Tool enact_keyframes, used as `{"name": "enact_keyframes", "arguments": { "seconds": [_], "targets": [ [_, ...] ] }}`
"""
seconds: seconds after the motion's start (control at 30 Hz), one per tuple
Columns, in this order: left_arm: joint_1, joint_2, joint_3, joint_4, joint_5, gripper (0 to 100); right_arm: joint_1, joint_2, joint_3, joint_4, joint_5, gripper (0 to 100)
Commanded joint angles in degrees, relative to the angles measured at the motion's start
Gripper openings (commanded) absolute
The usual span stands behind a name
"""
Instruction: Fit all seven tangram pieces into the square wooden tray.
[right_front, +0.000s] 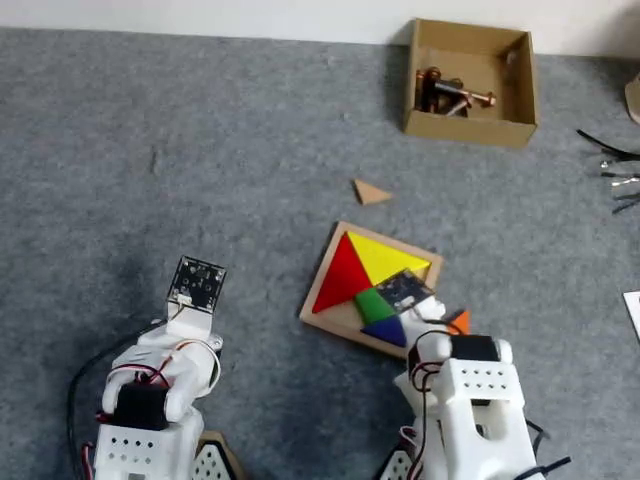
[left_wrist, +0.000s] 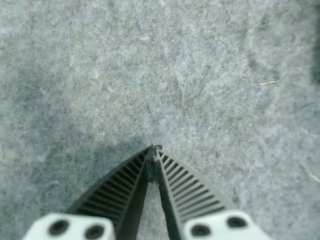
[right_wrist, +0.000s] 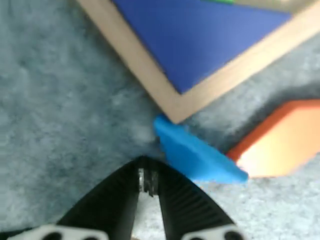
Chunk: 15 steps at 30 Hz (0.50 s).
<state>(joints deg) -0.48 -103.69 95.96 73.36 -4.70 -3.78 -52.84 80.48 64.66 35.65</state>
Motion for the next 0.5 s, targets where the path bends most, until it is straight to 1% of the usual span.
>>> {"name": "enact_keyframes", "arguments": {
  "seconds": [0.0, 0.23, 0.47],
  "targets": [
    [-0.84, -0.84, 1.19, 0.09, 0.62, 1, 2.15, -0.48, -0.4, -5.23, 0.62, 0.5],
    [-0.84, -0.84, 1.19, 0.09, 0.62, 1, 2.86, -0.48, -0.4, -14.02, 0.62, 0.5],
    [-0.84, -0.84, 1.19, 0.09, 0.62, 1, 2.77, -0.84, -0.4, -13.58, 0.53, 0.5]
  ]
}}
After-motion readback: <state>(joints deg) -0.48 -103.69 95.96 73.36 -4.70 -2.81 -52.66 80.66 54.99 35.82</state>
